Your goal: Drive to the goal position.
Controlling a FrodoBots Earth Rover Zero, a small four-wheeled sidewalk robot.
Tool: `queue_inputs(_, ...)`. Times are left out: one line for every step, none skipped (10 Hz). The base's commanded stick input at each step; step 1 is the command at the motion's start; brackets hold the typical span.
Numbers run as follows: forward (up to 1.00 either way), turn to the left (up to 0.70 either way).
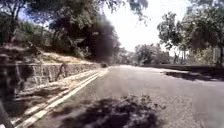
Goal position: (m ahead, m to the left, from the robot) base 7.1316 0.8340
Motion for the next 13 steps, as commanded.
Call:
queue_inputs(0.50, 0.00)
queue_inputs(0.50, 0.00)
queue_inputs(0.50, 0.00)
queue_inputs(0.50, 0.00)
queue_inputs(0.50, 0.00)
queue_inputs(0.50, 0.00)
queue_inputs(0.50, 0.00)
queue_inputs(0.50, 0.00)
queue_inputs(0.50, 0.00)
queue_inputs(0.50, 0.00)
queue_inputs(0.50, 0.00)
queue_inputs(0.50, 0.00)
queue_inputs(0.50, 0.00)
